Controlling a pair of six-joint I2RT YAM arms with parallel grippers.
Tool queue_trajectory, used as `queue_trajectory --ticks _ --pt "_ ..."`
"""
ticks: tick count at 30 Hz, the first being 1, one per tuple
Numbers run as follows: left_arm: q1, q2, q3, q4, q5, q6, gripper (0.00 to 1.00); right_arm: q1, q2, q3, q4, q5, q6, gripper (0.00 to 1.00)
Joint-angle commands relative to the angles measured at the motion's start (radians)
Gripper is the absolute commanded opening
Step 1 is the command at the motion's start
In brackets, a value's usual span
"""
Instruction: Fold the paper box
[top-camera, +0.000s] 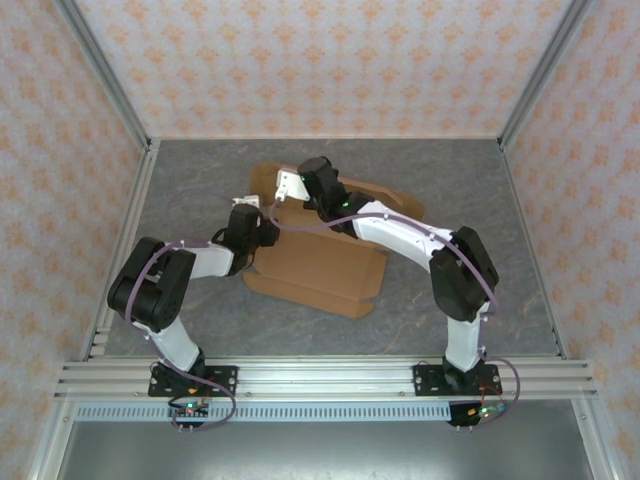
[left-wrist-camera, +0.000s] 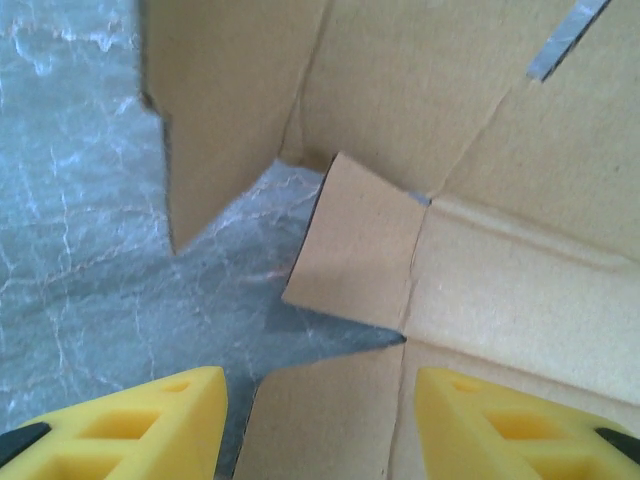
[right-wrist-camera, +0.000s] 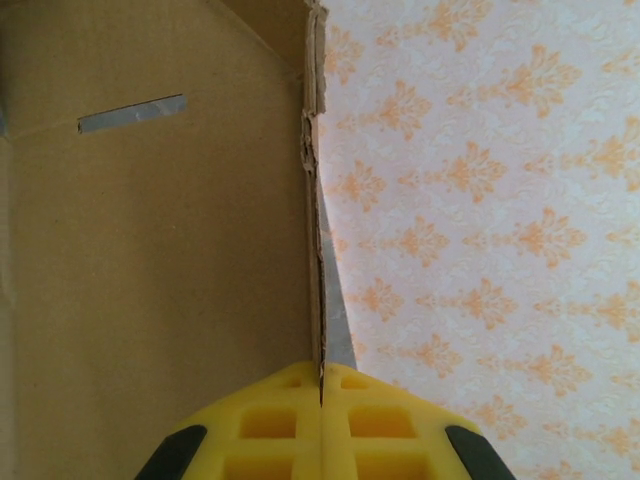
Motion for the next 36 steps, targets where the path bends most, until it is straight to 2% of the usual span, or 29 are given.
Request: queue_trajectory --ticks 1,12,19,29,36 --pt "-0.005 -0.002 0.044 -0.005 -0.008 0.052 0.53 -0.015 0.019 0.063 -0.165 -0.072 0.046 0.0" --pt "0.014 0.063 0.156 -0.157 0.111 0.068 0.54 -0.048 0.062 0.176 -0.328 -0.148 0.086 0.0" --pt "0.015 0.066 0.155 -0.199 0.045 0.07 0.55 -0.049 0.091 0.213 -0.353 -0.138 0.086 0.0" --pt "0.015 0.104 0.174 -0.234 0.071 0.033 0.55 -0.049 0.096 0.228 -0.349 -0.11 0.075 0.0" --pt "0.008 0.046 0.103 -0.191 0.064 0.02 0.47 -0.049 0.1 0.233 -0.325 -0.08 0.064 0.0"
